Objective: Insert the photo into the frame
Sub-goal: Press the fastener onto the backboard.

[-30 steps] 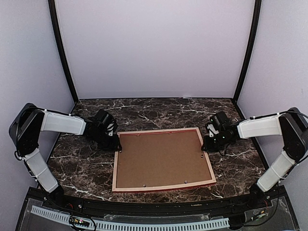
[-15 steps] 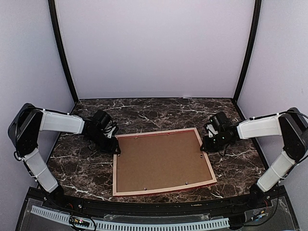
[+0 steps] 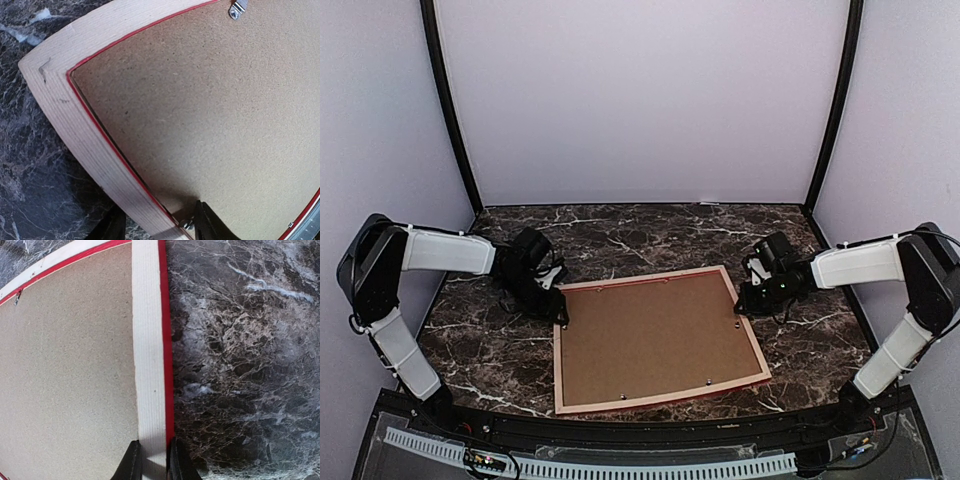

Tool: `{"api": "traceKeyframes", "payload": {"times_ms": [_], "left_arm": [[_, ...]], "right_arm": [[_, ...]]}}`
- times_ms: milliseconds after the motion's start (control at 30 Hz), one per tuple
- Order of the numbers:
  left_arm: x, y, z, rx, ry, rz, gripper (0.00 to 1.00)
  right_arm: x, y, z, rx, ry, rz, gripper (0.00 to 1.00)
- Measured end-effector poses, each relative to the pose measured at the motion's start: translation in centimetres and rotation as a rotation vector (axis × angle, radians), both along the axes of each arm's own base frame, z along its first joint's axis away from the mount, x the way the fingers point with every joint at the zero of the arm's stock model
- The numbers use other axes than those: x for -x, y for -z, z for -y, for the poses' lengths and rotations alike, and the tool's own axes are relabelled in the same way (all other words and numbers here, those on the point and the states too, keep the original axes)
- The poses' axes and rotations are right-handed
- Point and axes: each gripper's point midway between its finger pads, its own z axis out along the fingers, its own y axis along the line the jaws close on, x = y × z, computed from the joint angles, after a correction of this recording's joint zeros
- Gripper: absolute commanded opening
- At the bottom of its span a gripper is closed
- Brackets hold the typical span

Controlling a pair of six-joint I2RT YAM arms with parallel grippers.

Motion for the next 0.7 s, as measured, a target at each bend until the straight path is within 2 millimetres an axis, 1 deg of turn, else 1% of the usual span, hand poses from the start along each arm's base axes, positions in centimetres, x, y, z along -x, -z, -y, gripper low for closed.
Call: {"api": "traceKeyframes", "payload": {"times_ms": [100,133,300,400,433,533,700], "left_arm": [[0.0,0.0,-0.3,-0.004,0.001,-0.005,0.54],[0.0,0.0,-0.4,-0.006,0.001,-0.006,0.58],[0.0,-0.1,-0.8,-0.007,0.000,-0.012,0.66],[0.0,-0.2,-0.9,-0.007,0.004,-0.012,0.73],[0.2,-0.3,-1.1,-0.012,0.002,-0.020,0.77],[0.5,-0.6,-1.4,-0.014,0.001,-0.026,0.79],[0.9,-1.7,-1.4,-0.001,0.003,-0.018,0.80]], "right_arm": [[0.0,0.0,0.0,-0.001,-0.001,-0.002,0.00],[0.0,0.0,-0.1,-0.002,-0.002,-0.002,0.00],[0.1,0.0,-0.1,-0.005,-0.003,-0.003,0.00],[0.0,0.0,-0.2,-0.008,-0.004,-0.002,0.00],[0.0,0.0,-0.2,-0.008,-0.004,-0.003,0.00],[0.0,0.0,-0.2,-0.008,-0.005,-0.003,0.00],[0.0,0.0,-0.3,-0.010,-0.006,-0.004,0.00]]}}
